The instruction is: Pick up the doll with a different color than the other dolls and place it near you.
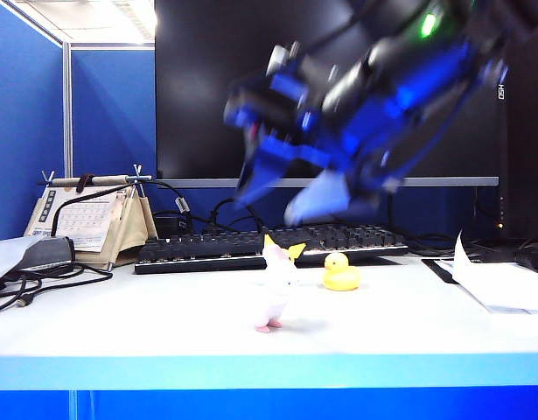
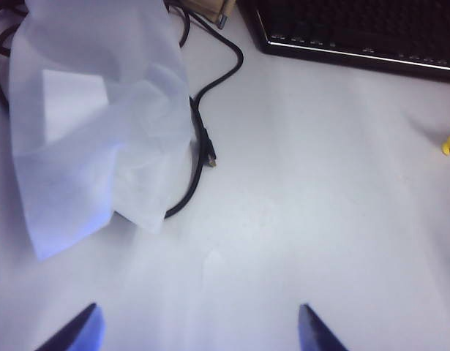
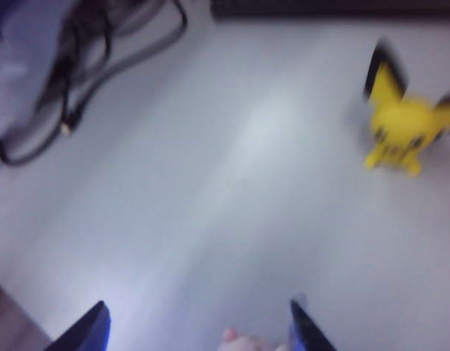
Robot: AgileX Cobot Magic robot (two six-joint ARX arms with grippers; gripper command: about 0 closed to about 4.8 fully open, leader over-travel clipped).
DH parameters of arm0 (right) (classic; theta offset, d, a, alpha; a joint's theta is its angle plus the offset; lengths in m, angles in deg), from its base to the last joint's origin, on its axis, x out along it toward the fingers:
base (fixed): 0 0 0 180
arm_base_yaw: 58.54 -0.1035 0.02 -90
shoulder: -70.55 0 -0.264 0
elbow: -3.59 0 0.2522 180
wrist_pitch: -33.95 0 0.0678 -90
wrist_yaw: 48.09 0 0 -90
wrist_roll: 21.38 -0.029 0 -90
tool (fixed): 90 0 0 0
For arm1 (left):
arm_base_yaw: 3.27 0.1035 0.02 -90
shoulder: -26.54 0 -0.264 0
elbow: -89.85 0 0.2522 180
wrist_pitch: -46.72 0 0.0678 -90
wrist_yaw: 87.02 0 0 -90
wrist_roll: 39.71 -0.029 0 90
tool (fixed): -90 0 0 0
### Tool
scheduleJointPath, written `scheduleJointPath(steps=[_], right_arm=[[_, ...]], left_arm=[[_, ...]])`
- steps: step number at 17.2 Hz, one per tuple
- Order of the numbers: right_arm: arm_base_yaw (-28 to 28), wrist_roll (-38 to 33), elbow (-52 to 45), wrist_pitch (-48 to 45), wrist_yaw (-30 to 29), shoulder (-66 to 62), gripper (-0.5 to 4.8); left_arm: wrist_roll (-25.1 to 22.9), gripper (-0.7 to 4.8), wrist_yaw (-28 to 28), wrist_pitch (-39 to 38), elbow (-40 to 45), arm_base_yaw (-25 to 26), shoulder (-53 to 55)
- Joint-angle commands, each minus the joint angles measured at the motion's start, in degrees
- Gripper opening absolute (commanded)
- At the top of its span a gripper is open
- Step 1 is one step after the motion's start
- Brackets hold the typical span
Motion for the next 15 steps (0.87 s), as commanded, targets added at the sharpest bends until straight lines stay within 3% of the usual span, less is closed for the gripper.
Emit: scheduleJointPath(steps=[1, 3, 6, 11, 15], right_arm=[[2.56, 3.93, 0.26, 3.87, 1.33, 6.64, 2.53], [5.09, 5.64, 0.24, 8.41, 2.14, 10.01, 2.1], [10.01, 5.97, -2.16, 14.62, 2.54, 16.22, 2.1], [10.62, 3.41, -14.95, 15.58, 4.87, 33.05, 2.1], [11.1, 1.75, -23.39, 22.45, 10.1, 49.81, 2.1]], left_arm=[[0.07, 3.5, -0.02, 0.28, -0.13, 0.04, 0.09], [0.07, 3.5, -0.02, 0.28, -0.13, 0.04, 0.09], [0.07, 3.5, -0.02, 0.28, -0.13, 0.04, 0.09], [0.07, 3.5, -0.02, 0.28, -0.13, 0.02, 0.09], [0.07, 3.5, -0.02, 0.31, -0.13, 0.02, 0.09]])
